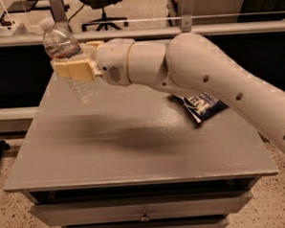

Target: Place water bottle upright

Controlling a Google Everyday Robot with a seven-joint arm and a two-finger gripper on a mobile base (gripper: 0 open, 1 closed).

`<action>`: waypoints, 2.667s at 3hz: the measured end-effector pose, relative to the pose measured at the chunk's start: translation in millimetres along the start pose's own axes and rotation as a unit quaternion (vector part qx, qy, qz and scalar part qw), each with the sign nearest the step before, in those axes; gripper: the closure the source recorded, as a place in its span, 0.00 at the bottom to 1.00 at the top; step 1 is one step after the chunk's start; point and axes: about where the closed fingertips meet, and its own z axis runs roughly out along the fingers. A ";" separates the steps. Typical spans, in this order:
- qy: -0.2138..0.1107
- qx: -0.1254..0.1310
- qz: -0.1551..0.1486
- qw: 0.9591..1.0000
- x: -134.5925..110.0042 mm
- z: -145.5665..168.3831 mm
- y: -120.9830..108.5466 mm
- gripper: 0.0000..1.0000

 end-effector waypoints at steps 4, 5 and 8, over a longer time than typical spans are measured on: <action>-0.078 0.000 0.014 0.997 63.8 -5.4 14.1 1.00; -0.082 -0.003 0.017 0.997 74.2 -10.2 15.5 0.82; -0.079 -0.005 0.019 0.997 84.5 -20.9 18.1 0.13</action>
Offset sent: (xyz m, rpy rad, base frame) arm -0.0121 -0.0064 -0.0541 0.1425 -0.0237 -0.0283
